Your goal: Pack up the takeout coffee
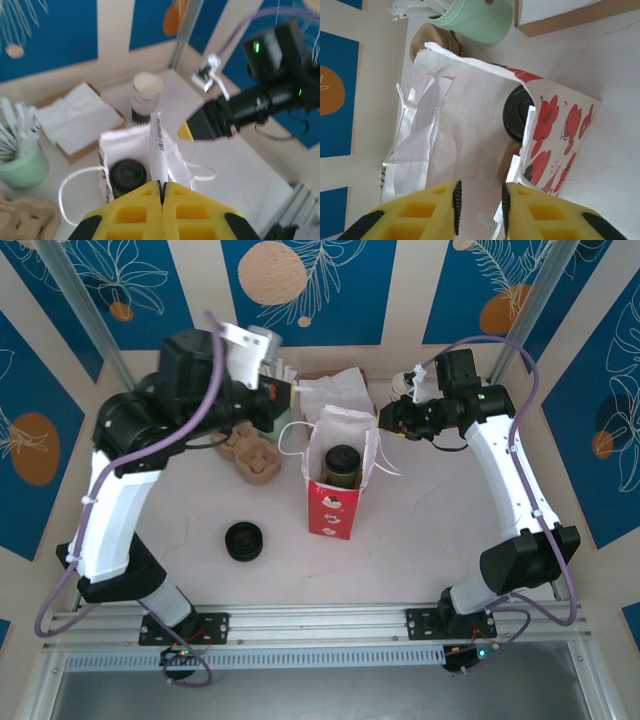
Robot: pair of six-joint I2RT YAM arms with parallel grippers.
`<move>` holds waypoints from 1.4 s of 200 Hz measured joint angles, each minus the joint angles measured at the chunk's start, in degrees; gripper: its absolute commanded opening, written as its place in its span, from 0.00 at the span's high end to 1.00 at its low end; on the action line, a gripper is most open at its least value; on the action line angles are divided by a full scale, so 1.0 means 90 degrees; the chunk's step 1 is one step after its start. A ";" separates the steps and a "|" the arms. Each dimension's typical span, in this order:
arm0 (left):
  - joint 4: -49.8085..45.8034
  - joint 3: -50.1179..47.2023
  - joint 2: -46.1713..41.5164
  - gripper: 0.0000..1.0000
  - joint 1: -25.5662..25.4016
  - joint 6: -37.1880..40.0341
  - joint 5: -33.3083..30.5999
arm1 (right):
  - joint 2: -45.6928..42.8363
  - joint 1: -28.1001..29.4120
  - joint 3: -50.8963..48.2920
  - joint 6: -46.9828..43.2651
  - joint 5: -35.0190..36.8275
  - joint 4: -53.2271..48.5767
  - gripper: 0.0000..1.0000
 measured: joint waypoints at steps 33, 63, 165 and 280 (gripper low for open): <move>-0.0425 -0.0372 0.0197 0.96 -0.0432 0.0063 -0.0223 | -0.0015 0.0000 -0.0019 0.0107 0.0153 -0.0012 0.66; -0.0731 -0.0595 0.0194 0.96 -0.0583 0.0155 -0.0279 | -0.0063 0.0005 -0.0131 0.0175 0.0153 0.0007 0.66; -0.1634 -0.0979 0.0595 0.56 -0.0750 0.0614 0.0333 | -0.0080 0.0257 -0.0425 0.0340 0.0155 0.0219 0.60; -0.0840 -0.1134 0.0969 0.28 0.0075 -0.0964 -0.0935 | -0.0253 -0.0027 -0.0316 0.0153 0.0420 0.0204 0.58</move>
